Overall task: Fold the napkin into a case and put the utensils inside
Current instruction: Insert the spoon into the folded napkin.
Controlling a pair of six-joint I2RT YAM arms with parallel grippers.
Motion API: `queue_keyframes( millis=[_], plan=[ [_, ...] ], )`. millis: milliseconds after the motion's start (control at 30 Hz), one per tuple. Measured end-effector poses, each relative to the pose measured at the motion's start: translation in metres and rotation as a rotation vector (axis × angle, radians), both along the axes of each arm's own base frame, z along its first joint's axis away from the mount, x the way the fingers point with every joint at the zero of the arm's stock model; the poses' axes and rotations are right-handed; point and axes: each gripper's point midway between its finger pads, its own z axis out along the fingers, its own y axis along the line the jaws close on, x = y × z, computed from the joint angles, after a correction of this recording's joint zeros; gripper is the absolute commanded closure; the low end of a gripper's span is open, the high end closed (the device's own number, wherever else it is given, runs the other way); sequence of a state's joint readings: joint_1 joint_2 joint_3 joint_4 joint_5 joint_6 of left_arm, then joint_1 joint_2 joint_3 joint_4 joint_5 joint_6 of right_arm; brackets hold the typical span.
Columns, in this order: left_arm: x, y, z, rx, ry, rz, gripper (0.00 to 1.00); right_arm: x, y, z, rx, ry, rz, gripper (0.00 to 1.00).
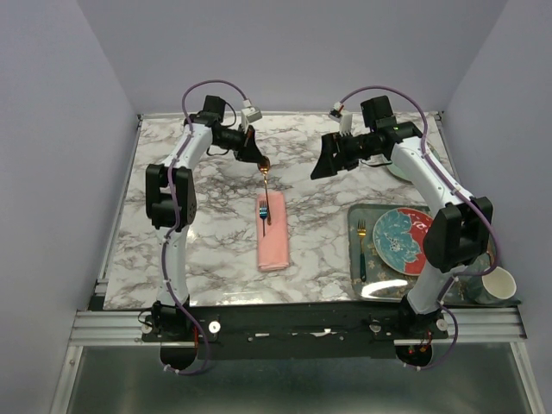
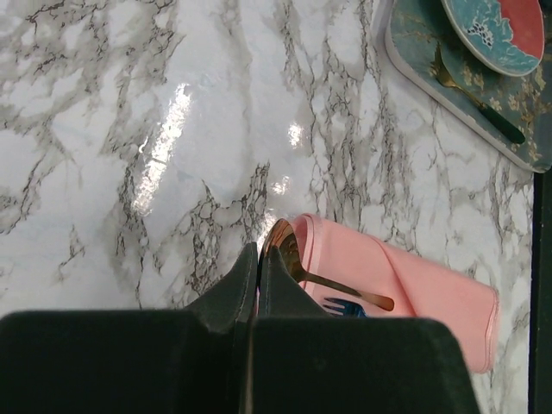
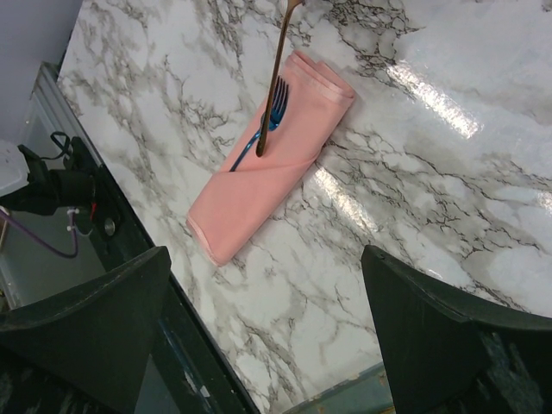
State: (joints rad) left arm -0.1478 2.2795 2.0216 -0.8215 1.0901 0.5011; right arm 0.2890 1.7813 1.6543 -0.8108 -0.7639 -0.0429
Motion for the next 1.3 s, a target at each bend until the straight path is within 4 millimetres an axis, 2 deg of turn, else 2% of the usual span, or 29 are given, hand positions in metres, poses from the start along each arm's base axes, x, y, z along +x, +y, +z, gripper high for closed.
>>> queue_keyframes(
  millis=[167, 467, 1033, 1300],
  plan=[
    [0.005, -0.002, -0.007, -0.006, 0.022, 0.002, 1.00, 0.000, 0.000, 0.000, -0.001, 0.000, 0.001, 0.00],
    [-0.002, -0.003, -0.017, -0.023, 0.120, 0.014, 1.00, 0.000, 0.000, 0.000, -0.001, -0.001, 0.003, 0.00],
    [-0.040, -0.014, -0.057, 0.000, 0.284, -0.009, 1.00, 0.000, 0.000, -0.001, -0.003, -0.005, 0.007, 0.00],
    [-0.069, -0.020, -0.074, 0.019, 0.367, -0.034, 1.00, 0.000, 0.000, -0.001, -0.003, -0.004, 0.007, 0.00]
  ],
)
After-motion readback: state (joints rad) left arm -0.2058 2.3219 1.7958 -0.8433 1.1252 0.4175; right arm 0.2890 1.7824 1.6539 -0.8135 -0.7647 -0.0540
